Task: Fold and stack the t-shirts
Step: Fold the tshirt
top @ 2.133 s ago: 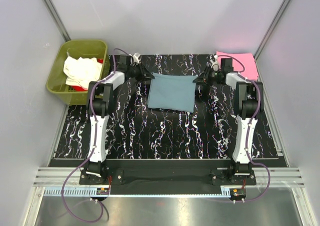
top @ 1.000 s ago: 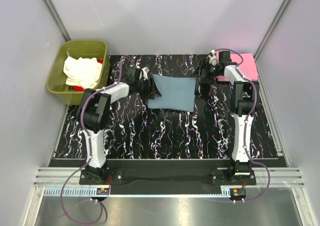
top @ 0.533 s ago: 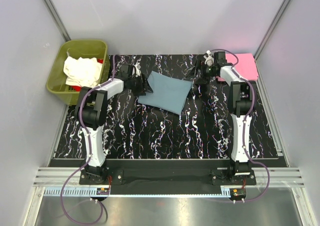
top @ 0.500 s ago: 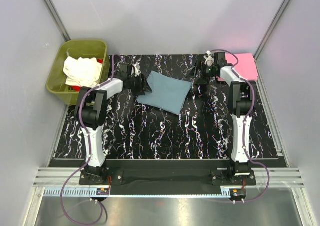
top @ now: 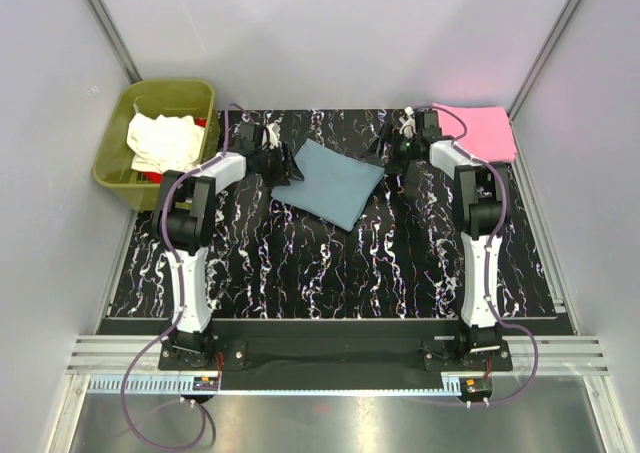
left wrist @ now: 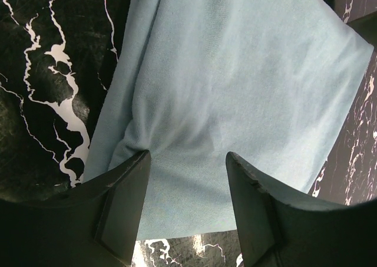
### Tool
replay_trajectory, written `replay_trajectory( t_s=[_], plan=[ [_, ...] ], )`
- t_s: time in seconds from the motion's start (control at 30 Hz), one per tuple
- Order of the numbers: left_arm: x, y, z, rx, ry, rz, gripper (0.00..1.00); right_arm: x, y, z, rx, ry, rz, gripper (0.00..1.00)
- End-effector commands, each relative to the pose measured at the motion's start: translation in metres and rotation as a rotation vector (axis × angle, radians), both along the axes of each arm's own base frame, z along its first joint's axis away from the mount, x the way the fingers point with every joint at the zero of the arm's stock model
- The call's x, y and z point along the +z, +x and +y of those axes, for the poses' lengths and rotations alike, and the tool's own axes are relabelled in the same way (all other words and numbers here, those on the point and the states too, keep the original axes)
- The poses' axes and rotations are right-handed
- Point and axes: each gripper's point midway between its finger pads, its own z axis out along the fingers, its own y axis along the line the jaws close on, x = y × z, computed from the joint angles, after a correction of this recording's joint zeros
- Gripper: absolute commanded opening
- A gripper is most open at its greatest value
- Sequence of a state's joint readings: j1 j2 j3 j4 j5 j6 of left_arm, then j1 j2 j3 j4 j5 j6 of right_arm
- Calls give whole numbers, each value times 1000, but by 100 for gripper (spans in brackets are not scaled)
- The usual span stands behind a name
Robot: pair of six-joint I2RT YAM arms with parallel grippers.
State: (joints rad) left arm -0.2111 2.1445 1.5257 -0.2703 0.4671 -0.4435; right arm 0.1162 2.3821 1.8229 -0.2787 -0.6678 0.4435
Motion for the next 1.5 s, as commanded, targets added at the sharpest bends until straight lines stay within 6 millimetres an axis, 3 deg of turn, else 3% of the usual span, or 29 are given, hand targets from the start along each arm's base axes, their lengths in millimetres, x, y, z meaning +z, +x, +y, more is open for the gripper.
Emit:
replay_trajectory(
  t_s=[0.0,0.27,0.43,0.77,1.27,1.47],
  plan=[
    [-21,-3,7,-7,39,41,61,-51,-26,-10,-122,-96,160,100],
    [-21,-3,7,-19,27,42,61,-55,-28,-9,-123,-84,147,100],
    [-18,-2,7,-21,18,39,61,-64,-42,-4,-35,-70,173,100],
    [-21,1,7,-18,2,43,61,-58,-62,-12,102,5,240,98],
    [-25,1,7,-21,-8,44,61,-62,-39,-12,59,-11,222,100],
    [-25,2,7,-18,-11,43,61,-62,-43,-4,98,-10,241,99]
  ],
)
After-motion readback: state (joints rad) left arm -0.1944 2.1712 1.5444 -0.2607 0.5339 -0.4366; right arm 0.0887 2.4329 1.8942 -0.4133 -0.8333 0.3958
